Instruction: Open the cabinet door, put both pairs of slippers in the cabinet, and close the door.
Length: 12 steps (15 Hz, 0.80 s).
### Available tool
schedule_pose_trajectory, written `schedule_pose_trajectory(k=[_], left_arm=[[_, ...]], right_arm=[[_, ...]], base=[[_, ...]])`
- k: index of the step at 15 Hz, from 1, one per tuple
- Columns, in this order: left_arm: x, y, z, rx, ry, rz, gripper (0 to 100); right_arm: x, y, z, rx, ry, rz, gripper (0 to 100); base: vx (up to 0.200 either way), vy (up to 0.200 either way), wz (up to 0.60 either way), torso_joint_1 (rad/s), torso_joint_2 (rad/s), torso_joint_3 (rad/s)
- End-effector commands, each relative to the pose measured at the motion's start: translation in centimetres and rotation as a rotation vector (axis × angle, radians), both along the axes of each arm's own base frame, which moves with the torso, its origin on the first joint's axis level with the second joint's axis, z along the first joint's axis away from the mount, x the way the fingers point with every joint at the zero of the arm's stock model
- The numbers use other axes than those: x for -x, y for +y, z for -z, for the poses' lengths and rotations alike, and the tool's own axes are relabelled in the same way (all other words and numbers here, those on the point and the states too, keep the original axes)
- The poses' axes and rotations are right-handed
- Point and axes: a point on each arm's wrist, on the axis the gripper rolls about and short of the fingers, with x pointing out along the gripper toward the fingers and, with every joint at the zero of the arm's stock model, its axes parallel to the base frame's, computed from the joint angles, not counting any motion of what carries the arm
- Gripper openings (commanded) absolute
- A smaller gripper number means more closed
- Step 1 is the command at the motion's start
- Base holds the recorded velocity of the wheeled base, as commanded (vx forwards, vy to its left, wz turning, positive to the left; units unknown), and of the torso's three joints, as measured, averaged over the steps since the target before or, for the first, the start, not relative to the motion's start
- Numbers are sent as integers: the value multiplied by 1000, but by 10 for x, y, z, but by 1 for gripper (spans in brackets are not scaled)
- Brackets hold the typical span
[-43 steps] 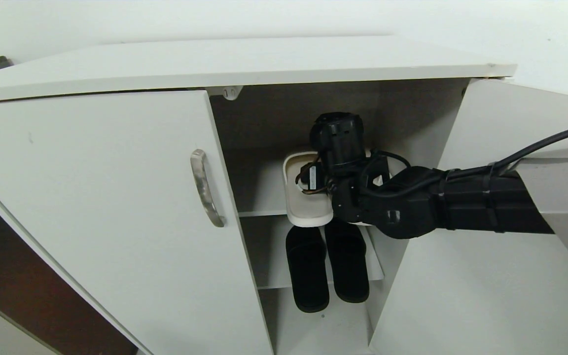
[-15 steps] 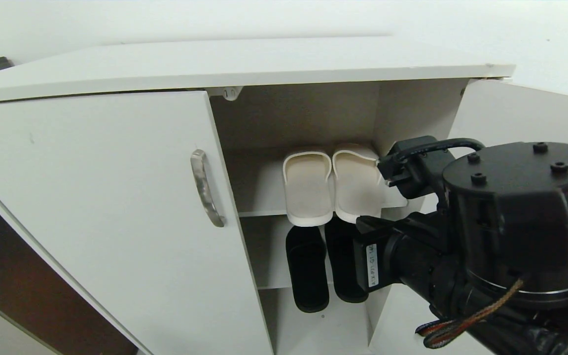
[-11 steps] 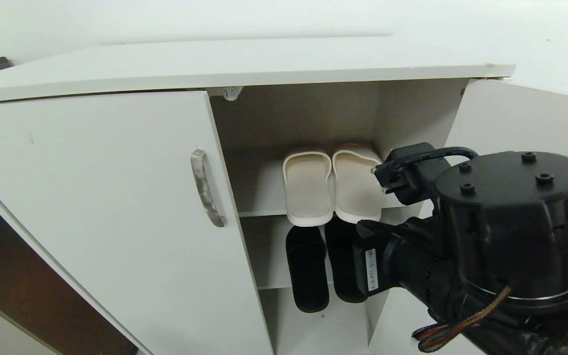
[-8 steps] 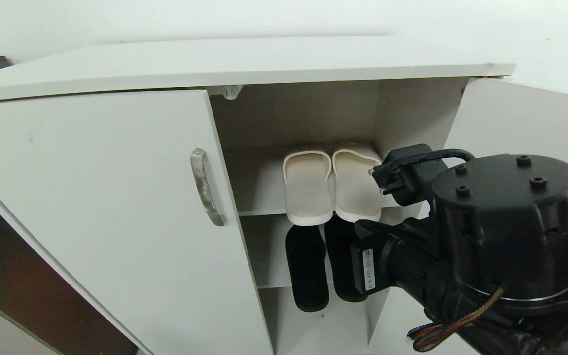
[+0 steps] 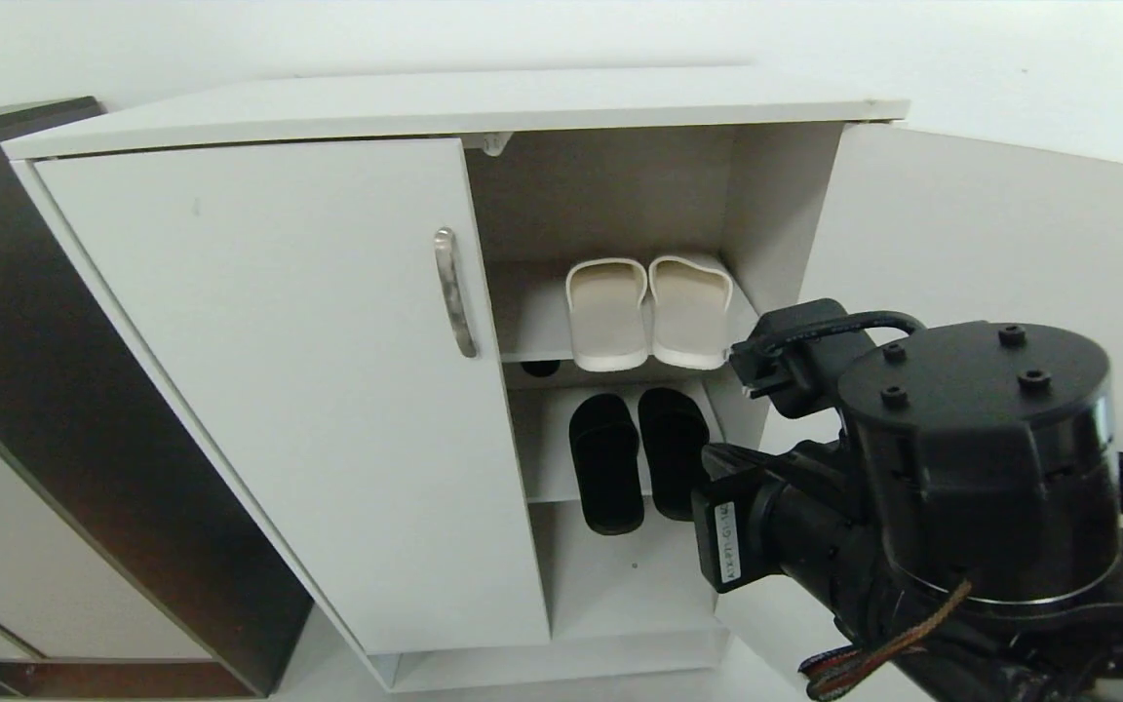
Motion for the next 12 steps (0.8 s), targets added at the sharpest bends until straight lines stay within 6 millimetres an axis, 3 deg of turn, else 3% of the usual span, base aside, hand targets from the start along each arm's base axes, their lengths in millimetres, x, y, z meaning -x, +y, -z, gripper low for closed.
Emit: schedule_pose_trajectory(k=[1,11,12], left_arm=[[0,0,0,0,1,0,0],[0,0,0,0,1,0,0],[0,0,0,0,1,0,0]], right_arm=[[-1,0,3,7,5,1,0],[-14,2,12,16,12,32,0],[-15,0,15,25,17,38,0]], base=[[-200,0,0,-2,2,7],[-200,0,0,2,4,3],[0,0,0,0,0,0]])
